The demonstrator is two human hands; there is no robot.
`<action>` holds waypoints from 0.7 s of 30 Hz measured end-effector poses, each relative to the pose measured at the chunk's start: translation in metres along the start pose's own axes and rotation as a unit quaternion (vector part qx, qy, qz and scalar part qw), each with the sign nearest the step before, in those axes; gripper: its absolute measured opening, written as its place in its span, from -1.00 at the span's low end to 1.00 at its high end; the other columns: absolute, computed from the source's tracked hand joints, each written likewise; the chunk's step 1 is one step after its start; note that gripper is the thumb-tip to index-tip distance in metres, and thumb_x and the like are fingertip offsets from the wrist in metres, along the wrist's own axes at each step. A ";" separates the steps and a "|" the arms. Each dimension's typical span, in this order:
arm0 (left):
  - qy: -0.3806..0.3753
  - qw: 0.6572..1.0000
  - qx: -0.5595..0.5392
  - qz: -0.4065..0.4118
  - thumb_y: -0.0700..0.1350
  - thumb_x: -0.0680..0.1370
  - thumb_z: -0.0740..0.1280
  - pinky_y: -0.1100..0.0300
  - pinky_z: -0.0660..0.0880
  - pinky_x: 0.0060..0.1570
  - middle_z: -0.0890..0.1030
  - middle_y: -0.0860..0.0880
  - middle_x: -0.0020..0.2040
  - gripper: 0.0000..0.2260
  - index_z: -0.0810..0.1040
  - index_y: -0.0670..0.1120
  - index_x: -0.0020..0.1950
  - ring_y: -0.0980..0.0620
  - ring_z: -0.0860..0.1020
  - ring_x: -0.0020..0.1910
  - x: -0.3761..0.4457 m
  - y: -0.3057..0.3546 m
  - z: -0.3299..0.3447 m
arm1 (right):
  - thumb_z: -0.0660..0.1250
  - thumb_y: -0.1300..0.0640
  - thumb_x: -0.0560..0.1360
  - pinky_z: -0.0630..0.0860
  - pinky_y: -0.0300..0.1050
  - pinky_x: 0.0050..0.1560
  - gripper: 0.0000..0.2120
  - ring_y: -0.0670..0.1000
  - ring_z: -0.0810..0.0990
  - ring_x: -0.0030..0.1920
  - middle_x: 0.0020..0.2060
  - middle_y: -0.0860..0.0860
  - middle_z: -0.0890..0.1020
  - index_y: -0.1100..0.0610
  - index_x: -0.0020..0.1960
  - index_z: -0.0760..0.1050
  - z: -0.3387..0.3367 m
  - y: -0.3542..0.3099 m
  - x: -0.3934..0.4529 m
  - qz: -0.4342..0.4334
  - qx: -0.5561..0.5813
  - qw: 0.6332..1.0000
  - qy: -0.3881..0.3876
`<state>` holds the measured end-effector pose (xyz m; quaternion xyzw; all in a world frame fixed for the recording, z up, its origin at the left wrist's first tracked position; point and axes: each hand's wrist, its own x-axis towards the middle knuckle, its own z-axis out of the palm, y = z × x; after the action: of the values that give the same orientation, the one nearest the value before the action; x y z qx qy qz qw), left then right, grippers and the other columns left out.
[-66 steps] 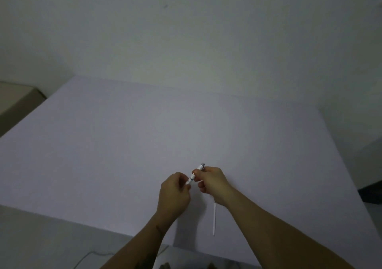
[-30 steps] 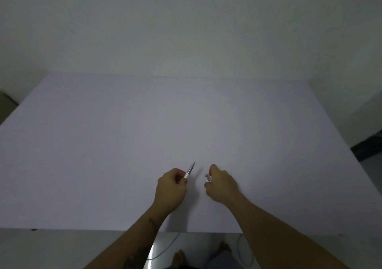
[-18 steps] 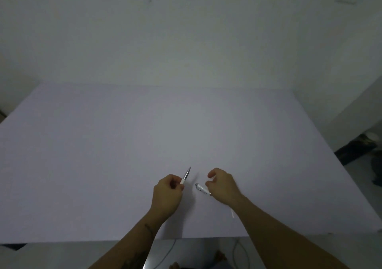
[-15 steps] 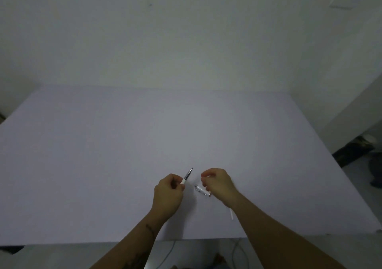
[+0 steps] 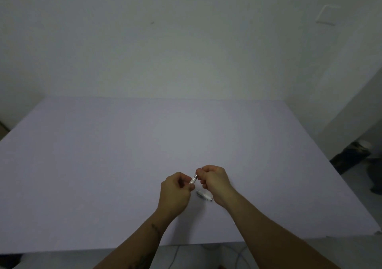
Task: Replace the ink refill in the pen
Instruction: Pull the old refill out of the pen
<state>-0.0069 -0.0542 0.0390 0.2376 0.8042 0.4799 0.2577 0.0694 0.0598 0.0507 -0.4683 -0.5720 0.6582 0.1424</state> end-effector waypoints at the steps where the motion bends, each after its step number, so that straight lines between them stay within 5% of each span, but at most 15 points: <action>1: -0.007 1.000 -0.005 -0.002 -0.23 0.47 0.42 0.33 0.49 -0.30 0.64 0.04 -0.27 -0.82 0.59 0.06 -0.21 0.06 0.61 -0.25 0.000 0.001 -0.002 | 0.36 0.26 0.51 0.51 -0.15 -0.25 -0.85 0.01 0.51 -0.29 -0.32 0.07 0.62 0.18 -0.21 0.64 0.000 0.000 -0.001 -0.006 0.000 1.000 -0.002; 6: -0.044 0.998 -0.046 -0.016 -0.23 0.52 0.34 0.12 0.61 -0.15 0.67 -0.05 -0.27 -0.87 0.66 -0.06 -0.16 0.00 0.64 -0.25 -0.003 0.003 -0.009 | 0.28 0.34 0.54 0.53 -0.19 -0.24 -0.78 0.01 0.55 -0.26 -0.30 0.08 0.65 0.20 -0.16 0.67 -0.006 -0.005 -0.003 -0.020 0.002 0.999 -0.049; 14: -0.017 1.000 -0.018 0.009 -0.24 0.52 0.36 0.27 0.54 -0.22 0.66 -0.03 -0.23 -0.90 0.63 -0.07 -0.11 0.01 0.63 -0.21 -0.007 0.006 -0.005 | 0.42 0.17 0.50 0.47 -0.16 -0.35 -0.87 0.00 0.46 -0.37 -0.38 0.07 0.56 0.25 -0.14 0.64 -0.007 -0.004 -0.006 0.033 0.033 0.998 -0.036; 21: -0.012 1.000 -0.003 -0.001 -0.23 0.52 0.37 0.34 0.47 -0.30 0.65 0.01 -0.24 -0.87 0.62 -0.01 -0.14 0.03 0.62 -0.23 -0.004 0.008 -0.005 | 0.28 0.36 0.54 0.52 -0.13 -0.19 -0.77 0.04 0.54 -0.21 -0.25 0.09 0.64 0.18 -0.17 0.66 -0.011 -0.011 -0.007 0.002 0.006 0.998 -0.057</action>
<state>-0.0056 -0.0566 0.0487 0.2418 0.8001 0.4788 0.2686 0.0782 0.0650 0.0653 -0.4301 -0.5742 0.6878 0.1106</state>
